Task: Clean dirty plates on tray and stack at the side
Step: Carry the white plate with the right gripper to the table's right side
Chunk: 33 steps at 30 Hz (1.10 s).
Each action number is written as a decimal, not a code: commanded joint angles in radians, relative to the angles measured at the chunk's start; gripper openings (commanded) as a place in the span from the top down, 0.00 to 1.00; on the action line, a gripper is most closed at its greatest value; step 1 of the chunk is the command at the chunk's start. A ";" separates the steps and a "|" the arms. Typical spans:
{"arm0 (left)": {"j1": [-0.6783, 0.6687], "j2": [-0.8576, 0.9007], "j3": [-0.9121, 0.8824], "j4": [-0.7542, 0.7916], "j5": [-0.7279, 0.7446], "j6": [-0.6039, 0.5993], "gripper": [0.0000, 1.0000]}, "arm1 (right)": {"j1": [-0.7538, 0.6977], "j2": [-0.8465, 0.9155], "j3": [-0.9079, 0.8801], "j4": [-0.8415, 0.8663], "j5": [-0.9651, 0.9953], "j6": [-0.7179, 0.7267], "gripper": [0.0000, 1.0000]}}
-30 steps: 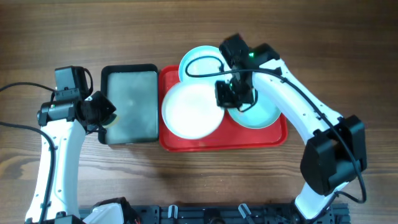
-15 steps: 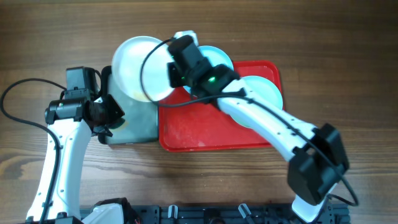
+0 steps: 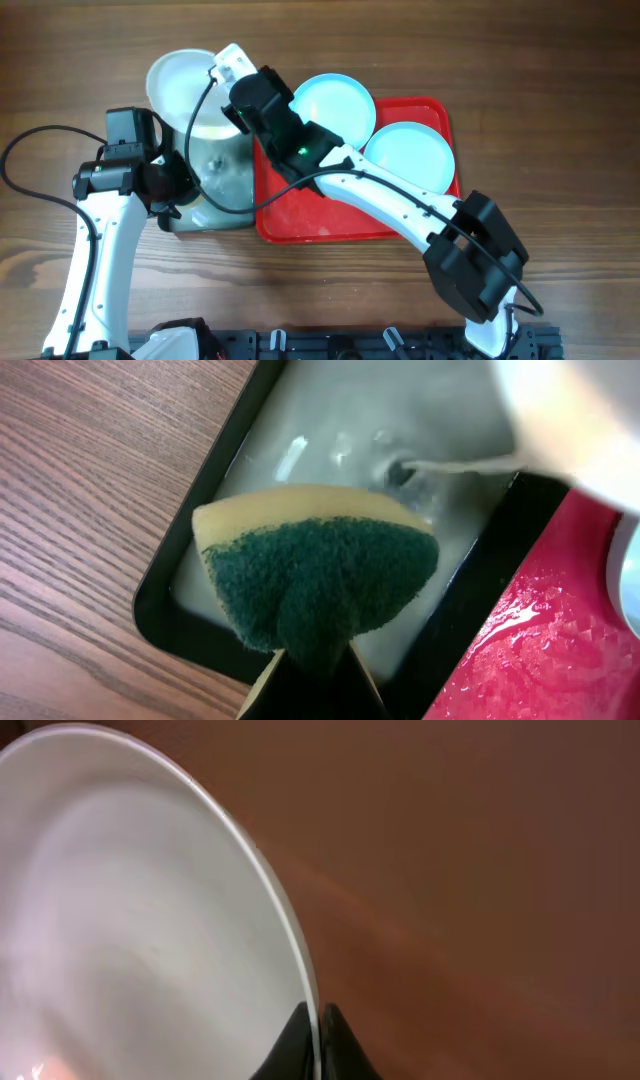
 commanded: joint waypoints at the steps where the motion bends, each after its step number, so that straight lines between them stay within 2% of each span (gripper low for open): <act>1: -0.003 -0.007 -0.008 0.003 -0.014 0.016 0.96 | 0.027 -0.004 0.016 0.094 0.071 -0.274 0.96; 3: -0.003 -0.007 -0.008 0.003 -0.014 0.016 0.96 | 0.043 -0.004 0.015 0.183 0.070 -0.400 0.96; 9: -0.003 -0.007 -0.008 0.006 -0.014 0.016 0.96 | 0.063 -0.004 0.015 0.378 0.075 -0.613 0.96; 16: -0.003 -0.007 -0.008 0.011 -0.014 0.016 0.96 | 0.075 -0.004 0.015 0.393 0.090 -0.637 0.96; 18: -0.003 -0.007 -0.008 0.011 -0.014 0.016 0.96 | 0.072 -0.004 0.015 0.352 0.093 -0.612 0.96; 19: -0.003 -0.007 -0.008 0.011 -0.014 0.016 0.96 | 0.065 -0.004 0.015 0.315 0.092 -0.559 0.96; 21: -0.003 -0.007 -0.008 0.011 -0.014 0.016 0.96 | 0.042 -0.004 0.015 0.227 0.092 -0.357 0.96; 22: -0.003 -0.007 -0.008 0.013 -0.014 0.016 0.96 | 0.016 -0.004 0.015 0.122 0.092 -0.103 0.96; 24: -0.003 -0.005 -0.008 0.014 -0.014 0.016 0.96 | -0.015 -0.004 0.015 -0.006 0.045 0.154 0.96; 25: -0.003 -0.003 -0.008 0.014 -0.014 0.016 0.96 | -0.042 -0.004 0.015 -0.090 -0.065 0.303 0.96; 26: -0.003 0.000 -0.008 0.014 -0.013 0.016 0.96 | -0.063 -0.004 0.015 -0.132 -0.184 0.387 0.96; 29: -0.003 0.008 -0.008 0.014 -0.013 0.016 0.96 | -0.143 -0.007 0.016 -0.154 -0.513 0.509 0.96; 33: -0.003 0.020 -0.008 0.014 -0.014 0.016 0.96 | -0.317 -0.066 0.016 -0.199 -0.694 0.629 0.96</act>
